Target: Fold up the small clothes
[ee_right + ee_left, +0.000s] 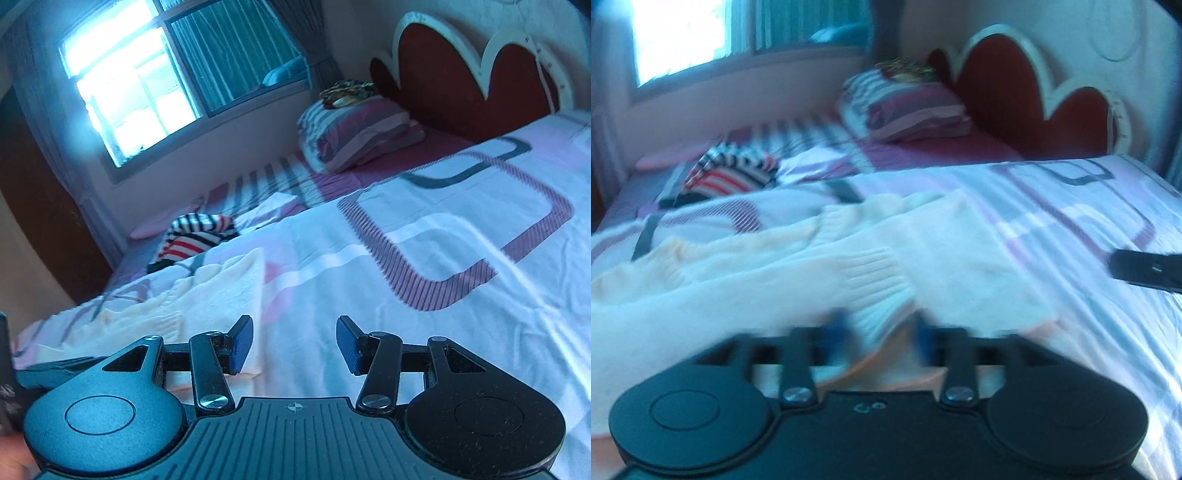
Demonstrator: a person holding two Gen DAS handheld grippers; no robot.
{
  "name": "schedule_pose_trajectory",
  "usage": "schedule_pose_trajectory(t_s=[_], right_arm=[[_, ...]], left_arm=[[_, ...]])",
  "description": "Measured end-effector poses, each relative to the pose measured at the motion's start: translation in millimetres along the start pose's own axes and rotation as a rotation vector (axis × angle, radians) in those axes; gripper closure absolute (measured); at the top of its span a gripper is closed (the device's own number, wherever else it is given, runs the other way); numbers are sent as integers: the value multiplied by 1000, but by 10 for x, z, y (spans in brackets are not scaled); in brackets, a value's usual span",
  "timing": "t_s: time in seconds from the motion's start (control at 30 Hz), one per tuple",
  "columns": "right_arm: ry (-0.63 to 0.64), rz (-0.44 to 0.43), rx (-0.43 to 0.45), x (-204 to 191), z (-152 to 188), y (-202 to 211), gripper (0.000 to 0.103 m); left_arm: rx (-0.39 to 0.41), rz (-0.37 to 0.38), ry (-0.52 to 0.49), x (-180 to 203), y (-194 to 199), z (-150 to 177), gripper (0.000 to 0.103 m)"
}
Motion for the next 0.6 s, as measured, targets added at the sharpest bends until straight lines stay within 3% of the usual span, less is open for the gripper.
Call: schedule_pose_trajectory(t_s=[0.03, 0.2, 0.33, 0.47, 0.6], right_arm=[[-2, -11, -6, -21, 6, -6, 53], [11, -84, -49, -266, 75, -132, 53], [27, -126, -117, -542, 182, -380, 53], [72, -134, -215, -782, 369, -687, 53], [116, -122, -247, -976, 495, -916, 53]], left_arm=[[22, -18, -11, 17, 83, 28, 21], [91, -196, 53, -363, 636, 447, 23], [43, -405, 173, -947, 1032, 996, 26], [-14, -456, 278, -1421, 1232, 1408, 32], [-38, -429, 317, -1598, 1213, 1514, 34]])
Point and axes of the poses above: each gripper's, at about its wrist camera, not at the fingertips, and y roughly against the way its jaws point, x to its right, z to its underside, the point moved 2 cm from there along -y, roughly the way its jaws point, and after that the axes turned 13 degrees about -y, right-handed, at the moved point
